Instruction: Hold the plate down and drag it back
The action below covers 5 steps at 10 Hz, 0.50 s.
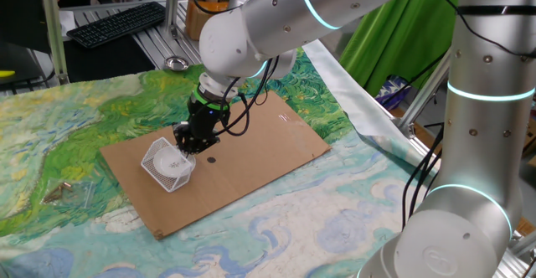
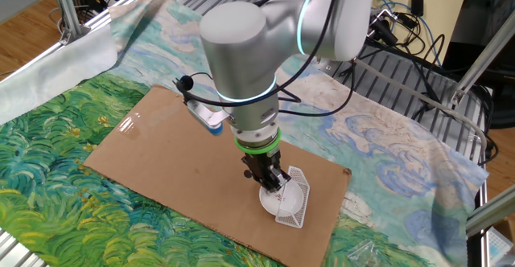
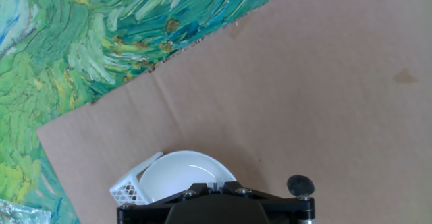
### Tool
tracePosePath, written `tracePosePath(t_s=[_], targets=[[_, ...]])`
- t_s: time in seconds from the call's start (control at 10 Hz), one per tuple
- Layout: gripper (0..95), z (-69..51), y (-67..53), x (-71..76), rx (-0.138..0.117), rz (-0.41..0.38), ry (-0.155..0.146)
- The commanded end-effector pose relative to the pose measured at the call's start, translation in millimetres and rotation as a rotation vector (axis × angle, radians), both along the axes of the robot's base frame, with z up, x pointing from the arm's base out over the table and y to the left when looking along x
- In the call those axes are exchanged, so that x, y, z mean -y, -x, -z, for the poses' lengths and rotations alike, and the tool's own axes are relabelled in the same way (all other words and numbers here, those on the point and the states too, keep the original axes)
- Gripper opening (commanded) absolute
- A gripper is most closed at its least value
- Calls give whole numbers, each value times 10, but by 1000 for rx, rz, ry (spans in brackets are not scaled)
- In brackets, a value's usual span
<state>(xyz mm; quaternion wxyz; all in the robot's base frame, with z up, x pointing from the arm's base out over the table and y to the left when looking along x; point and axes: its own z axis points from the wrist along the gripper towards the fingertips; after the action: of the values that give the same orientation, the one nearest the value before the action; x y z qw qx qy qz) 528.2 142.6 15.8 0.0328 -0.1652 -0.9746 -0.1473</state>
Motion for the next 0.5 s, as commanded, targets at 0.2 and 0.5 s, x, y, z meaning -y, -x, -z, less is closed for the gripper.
tracePosePath(t_s=[0.2, 0.5], targets=[[0, 2, 5, -15, 1, 5, 4], [0, 14, 3, -15, 7, -1, 17]])
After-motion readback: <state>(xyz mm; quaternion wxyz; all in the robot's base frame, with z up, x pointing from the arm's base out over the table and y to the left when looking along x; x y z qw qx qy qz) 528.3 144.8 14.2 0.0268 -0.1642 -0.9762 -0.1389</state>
